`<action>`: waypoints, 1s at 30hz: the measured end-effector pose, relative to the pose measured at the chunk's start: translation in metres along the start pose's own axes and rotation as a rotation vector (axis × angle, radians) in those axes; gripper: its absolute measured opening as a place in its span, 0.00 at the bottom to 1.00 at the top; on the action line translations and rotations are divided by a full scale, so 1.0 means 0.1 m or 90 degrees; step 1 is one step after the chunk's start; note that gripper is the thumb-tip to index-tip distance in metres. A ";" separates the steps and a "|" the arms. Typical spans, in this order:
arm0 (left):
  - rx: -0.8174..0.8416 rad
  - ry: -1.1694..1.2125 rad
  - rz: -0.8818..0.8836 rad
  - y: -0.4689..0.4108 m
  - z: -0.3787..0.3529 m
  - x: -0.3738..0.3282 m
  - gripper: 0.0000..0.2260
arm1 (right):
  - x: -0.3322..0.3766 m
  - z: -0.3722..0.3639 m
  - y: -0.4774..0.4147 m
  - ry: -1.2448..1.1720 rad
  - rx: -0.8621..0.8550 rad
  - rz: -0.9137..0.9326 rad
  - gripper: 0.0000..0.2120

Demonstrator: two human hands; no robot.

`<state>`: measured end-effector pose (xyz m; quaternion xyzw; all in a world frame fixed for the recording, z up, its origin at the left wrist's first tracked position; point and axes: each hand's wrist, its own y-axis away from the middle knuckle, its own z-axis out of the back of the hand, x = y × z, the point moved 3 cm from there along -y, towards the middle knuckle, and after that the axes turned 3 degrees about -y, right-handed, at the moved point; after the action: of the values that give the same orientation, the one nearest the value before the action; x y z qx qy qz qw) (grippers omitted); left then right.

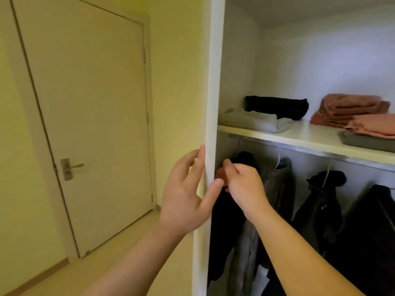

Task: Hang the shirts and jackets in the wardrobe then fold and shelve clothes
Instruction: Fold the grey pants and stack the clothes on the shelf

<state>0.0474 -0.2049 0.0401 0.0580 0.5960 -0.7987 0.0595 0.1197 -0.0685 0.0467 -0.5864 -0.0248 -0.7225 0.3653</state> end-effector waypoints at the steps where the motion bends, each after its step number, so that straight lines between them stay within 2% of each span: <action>1: 0.015 0.025 -0.029 -0.05 -0.13 -0.10 0.26 | -0.09 0.15 0.00 -0.042 -0.034 -0.031 0.22; 3: 0.062 0.044 -0.094 -0.19 -0.41 -0.29 0.25 | -0.27 0.47 0.00 -0.081 -0.131 -0.068 0.20; 6: 0.193 0.003 -0.136 -0.44 -0.90 -0.52 0.25 | -0.48 0.94 0.02 -0.054 -0.284 -0.078 0.17; 10: 0.304 -0.103 -0.166 -0.67 -1.55 -0.70 0.27 | -0.63 1.35 0.03 -0.007 -0.363 -0.102 0.12; 17: 0.300 -0.155 -0.206 -0.83 -2.17 -0.76 0.26 | -0.66 1.70 -0.09 0.097 -0.405 -0.103 0.12; 26: 0.306 -0.130 -0.221 -0.92 -2.49 -0.69 0.31 | -0.54 1.55 -0.22 0.149 -0.488 -0.086 0.12; 30: 0.274 0.012 -0.189 -0.89 -2.30 -0.82 0.28 | -0.46 1.60 -0.03 0.218 -0.556 -0.075 0.09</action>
<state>0.1189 0.0431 0.0725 -0.0113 0.4146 -0.9066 -0.0781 0.2531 0.0309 0.0580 -0.5550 0.3086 -0.7714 0.0415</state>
